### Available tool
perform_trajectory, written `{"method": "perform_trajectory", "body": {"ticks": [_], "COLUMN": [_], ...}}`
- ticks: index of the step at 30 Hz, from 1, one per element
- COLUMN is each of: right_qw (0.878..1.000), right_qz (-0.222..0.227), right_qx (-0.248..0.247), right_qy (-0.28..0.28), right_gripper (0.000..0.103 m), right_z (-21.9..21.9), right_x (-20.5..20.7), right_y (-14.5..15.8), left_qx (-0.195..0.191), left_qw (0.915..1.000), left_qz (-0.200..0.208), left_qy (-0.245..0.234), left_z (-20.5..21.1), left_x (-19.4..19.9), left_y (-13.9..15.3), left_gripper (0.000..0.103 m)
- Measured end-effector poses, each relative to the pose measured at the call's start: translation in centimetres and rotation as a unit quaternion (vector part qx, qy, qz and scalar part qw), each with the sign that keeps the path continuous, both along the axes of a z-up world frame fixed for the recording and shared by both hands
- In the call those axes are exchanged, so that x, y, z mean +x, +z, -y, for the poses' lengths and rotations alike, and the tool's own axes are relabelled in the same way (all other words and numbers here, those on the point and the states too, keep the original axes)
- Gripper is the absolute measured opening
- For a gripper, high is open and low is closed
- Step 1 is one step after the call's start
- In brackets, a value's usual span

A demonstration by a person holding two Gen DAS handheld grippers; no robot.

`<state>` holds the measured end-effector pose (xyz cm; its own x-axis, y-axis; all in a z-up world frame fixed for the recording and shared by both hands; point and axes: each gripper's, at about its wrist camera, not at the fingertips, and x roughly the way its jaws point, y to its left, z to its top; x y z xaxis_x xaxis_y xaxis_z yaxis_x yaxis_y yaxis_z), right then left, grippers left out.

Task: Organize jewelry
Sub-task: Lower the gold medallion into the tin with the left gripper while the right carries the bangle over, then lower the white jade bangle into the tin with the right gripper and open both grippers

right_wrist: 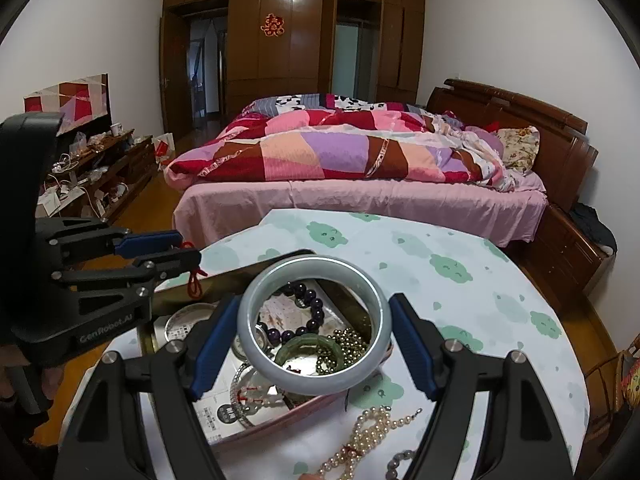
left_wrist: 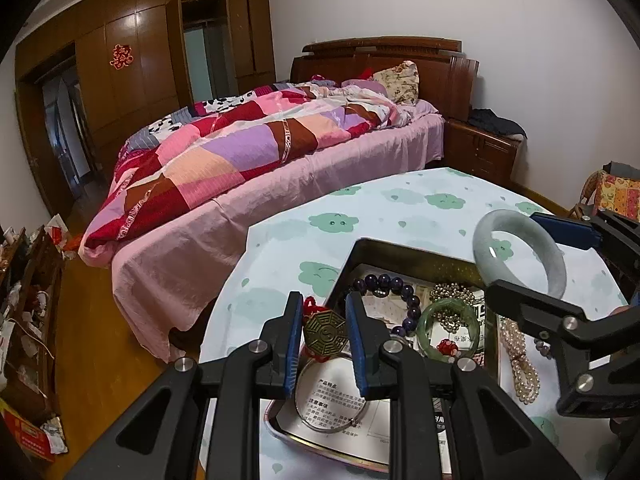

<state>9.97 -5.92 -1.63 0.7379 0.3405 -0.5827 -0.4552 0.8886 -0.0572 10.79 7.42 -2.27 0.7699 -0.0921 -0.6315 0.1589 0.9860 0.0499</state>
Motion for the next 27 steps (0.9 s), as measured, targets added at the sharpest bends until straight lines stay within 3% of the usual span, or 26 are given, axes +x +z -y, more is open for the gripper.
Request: {"method": "perform_trajectory", "body": {"ticks": [27], "right_qw": [0.998], "right_qz": [-0.053], "right_qx": [-0.013], "right_qy": [-0.003], "right_gripper": [0.077], "right_z": [-1.2], "right_x": [2.1], "right_y": [-3.7], "left_qx": [0.004], "left_qw": [0.9988], "left_qz": [-0.048], "left_qy": [-0.009], "left_z": [0.4], "left_x": [1.9], "left_y": [-3.7], "left_gripper": [0.022]}}
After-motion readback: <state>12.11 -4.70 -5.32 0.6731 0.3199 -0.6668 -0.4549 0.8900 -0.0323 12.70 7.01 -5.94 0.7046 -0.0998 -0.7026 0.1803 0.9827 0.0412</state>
